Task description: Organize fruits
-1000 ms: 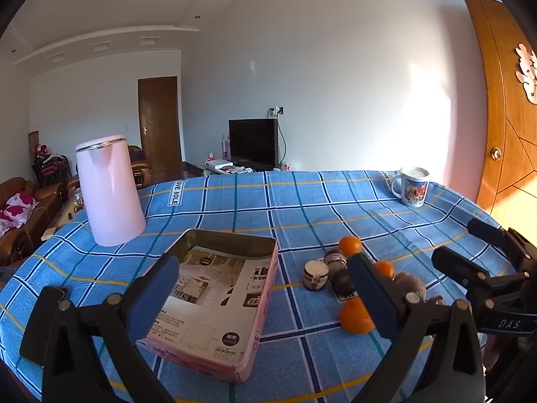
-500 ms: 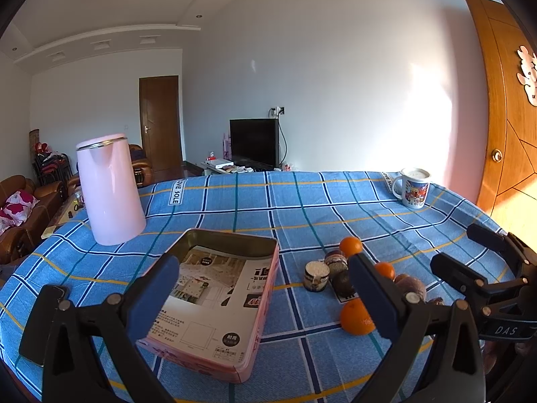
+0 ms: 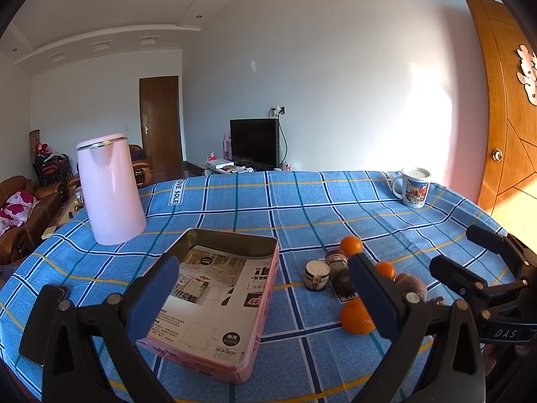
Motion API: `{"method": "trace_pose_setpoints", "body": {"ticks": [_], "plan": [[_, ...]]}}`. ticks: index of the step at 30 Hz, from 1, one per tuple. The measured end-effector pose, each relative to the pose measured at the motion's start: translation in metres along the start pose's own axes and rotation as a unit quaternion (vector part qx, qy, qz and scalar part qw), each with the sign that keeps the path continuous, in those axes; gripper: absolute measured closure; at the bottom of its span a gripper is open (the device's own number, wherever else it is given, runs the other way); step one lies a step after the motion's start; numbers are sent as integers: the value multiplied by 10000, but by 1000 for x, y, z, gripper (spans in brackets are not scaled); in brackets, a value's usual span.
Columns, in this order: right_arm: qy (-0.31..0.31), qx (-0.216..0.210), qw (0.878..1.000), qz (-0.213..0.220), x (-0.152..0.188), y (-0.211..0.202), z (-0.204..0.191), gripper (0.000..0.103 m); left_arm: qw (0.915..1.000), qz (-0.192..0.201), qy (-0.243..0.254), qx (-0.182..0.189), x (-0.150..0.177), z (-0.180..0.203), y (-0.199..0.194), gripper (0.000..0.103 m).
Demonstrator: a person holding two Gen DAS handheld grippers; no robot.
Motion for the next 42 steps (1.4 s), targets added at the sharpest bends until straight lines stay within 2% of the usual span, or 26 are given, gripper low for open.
{"method": "trace_pose_setpoints", "body": {"ticks": [42], "plan": [[38, 5, 10000, -91, 13, 3, 8, 1, 9999, -126, 65, 29, 8, 12, 8, 0]]}}
Point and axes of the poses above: each gripper's, at about its wrist camera, not at the fingertips, and y roughly the way its jaws point, z to its right, x to its underside, the point moved 3 cm from there along y, roughly the way its jaws point, and after that the axes turned 10 degrees about -z, right-handed, at the moved point
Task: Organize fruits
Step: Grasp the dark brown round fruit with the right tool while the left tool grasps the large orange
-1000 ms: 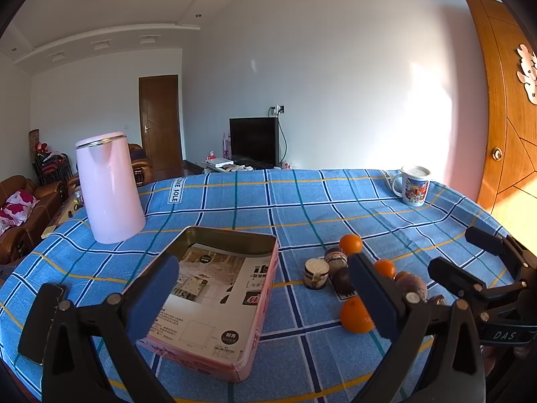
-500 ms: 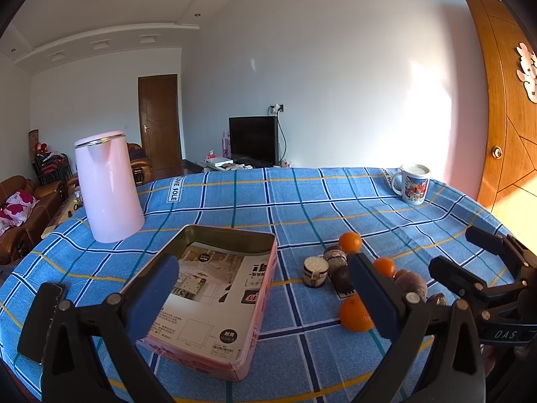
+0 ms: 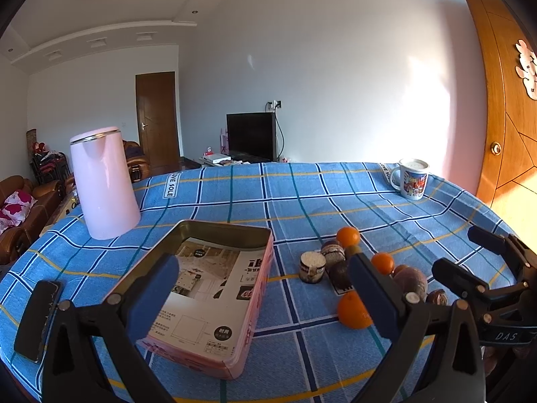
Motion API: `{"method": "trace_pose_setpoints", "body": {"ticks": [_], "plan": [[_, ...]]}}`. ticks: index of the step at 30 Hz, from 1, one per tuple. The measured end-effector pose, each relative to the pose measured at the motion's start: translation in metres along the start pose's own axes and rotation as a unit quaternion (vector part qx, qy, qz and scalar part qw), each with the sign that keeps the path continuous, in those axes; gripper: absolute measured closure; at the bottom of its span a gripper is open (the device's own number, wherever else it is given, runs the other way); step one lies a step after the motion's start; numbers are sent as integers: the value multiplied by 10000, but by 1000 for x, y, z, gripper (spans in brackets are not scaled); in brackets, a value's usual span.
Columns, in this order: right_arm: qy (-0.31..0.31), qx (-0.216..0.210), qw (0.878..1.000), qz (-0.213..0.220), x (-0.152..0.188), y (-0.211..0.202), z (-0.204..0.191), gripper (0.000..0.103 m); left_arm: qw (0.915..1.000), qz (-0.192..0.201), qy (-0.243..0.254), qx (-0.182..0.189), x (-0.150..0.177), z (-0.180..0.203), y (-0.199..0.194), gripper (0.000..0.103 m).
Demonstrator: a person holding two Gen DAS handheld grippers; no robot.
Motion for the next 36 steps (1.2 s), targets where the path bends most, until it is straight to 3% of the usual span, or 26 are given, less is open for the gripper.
{"method": "trace_pose_setpoints", "body": {"ticks": [6, 12, 16, 25, 28, 32, 36], "plan": [[-55, 206, 9997, -129, 20, 1, 13, 1, 9996, -139, 130, 206, 8, 17, 10, 0], [1, 266, 9982, -528, 49, 13, 32, 2, 9971, -399, 472, 451, 20, 43, 28, 1], [89, 26, 9967, -805, 55, 26, 36, 26, 9932, -681, 638, 701, 26, 60, 43, 9], [83, -262, 9940, -1055, 61, 38, 32, 44, 9838, -1236, 792, 1026, 36, 79, 69, 26], [69, -393, 9922, -1182, 64, 43, 30, 58, 9812, -1386, 809, 1073, 38, 82, 77, 32], [74, -448, 9920, -1178, 65, 42, 31, 59, 9751, -1648, 801, 1253, 41, 85, 87, 52], [116, -416, 9922, -1168, 65, 41, 35, 59, 9743, -1634, 734, 1364, 41, 83, 86, 53]]}}
Point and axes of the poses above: each gripper's, at about its wrist camera, not at the fingertips, and y roughly the way its jaws point, z to its right, x to its underside, the point moved 3 cm from there along y, roughly the way its jaws point, and after that the axes turned 10 degrees about -z, right-handed, at the moved point
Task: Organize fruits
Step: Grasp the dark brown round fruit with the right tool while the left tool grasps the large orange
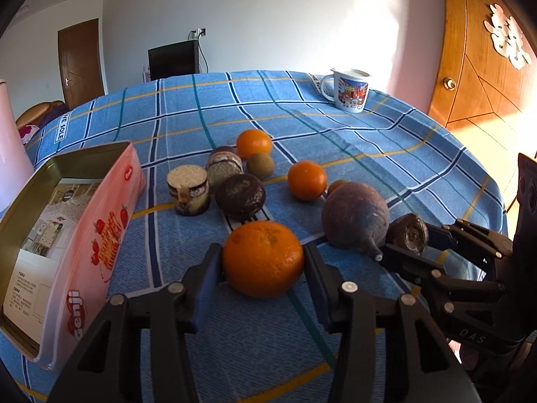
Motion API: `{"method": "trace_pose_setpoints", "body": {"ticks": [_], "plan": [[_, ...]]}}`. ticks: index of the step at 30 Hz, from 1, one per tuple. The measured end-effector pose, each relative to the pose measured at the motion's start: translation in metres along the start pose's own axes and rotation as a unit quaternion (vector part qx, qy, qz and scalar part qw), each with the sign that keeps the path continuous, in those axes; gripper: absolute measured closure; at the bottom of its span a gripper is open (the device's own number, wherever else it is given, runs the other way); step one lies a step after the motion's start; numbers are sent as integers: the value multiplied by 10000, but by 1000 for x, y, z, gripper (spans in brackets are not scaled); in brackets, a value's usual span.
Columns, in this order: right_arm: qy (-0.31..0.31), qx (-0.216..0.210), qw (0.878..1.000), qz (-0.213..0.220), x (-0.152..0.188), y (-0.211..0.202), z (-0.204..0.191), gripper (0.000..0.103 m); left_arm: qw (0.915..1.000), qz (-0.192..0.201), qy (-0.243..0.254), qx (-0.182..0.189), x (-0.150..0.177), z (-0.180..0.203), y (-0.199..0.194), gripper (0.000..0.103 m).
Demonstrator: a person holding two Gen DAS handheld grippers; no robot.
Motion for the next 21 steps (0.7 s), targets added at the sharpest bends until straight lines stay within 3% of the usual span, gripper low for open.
{"method": "trace_pose_setpoints", "body": {"ticks": [13, 21], "plan": [[-187, 110, 9980, 592, -15, -31, -13, 59, 9977, 600, 128, -284, -1, -3, -30, 54], [-424, -75, 9959, 794, -38, -37, -32, 59, 9929, 1056, 54, -548, -5, -15, -57, 54]]}}
Point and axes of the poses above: each gripper's, at about its wrist camera, not at the fingertips, and y roughly the way its jaws point, z to its right, x to its underside, the point moved 3 cm from there along y, roughly the way its jaws point, and after that the axes turned 10 degrees about -z, right-handed, at the moved point
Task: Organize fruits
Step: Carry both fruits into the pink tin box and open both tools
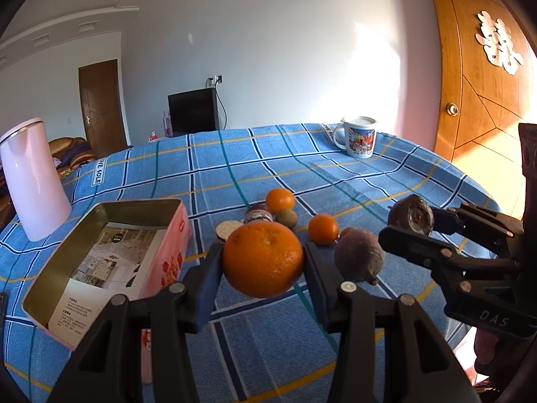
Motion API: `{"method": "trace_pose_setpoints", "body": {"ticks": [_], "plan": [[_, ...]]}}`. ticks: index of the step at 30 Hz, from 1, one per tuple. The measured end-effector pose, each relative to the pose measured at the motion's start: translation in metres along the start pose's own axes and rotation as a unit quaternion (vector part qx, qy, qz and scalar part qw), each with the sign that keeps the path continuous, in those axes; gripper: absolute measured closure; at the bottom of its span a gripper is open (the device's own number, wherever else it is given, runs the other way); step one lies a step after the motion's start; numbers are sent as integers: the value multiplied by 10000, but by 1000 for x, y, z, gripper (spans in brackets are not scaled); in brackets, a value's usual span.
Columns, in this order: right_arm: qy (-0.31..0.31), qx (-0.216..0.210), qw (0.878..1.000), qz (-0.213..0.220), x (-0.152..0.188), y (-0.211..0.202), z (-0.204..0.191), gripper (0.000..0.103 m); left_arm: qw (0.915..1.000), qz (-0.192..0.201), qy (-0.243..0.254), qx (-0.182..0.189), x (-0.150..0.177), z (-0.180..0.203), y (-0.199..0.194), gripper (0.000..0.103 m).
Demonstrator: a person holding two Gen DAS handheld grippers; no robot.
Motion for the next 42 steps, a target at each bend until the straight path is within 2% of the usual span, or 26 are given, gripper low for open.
{"method": "trace_pose_setpoints", "body": {"ticks": [11, 18, 30, 42], "plan": [[-584, -374, 9974, 204, -44, 7, -49, 59, 9980, 254, -404, -425, -4, -51, -19, 54], [-852, -608, 9944, 146, -64, 24, -73, 59, 9949, 241, -684, -706, -2, -85, -20, 54], [-1186, -895, 9888, -150, -98, 70, -106, 59, 9891, 41, -965, -1116, -1, -135, -6, 54], [-1150, -1145, 9845, -667, -97, 123, -135, 59, 9857, -272, -1052, -1288, 2, -162, 12, 54]]}}
Point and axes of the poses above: each gripper's, at about its wrist camera, not at the fingertips, and y roughly the way its jaws point, z to its right, x to its underside, the point moved 3 cm from there along y, roughly the way its jaws point, and after that the axes turned 10 degrees about -z, right-handed, at the moved point
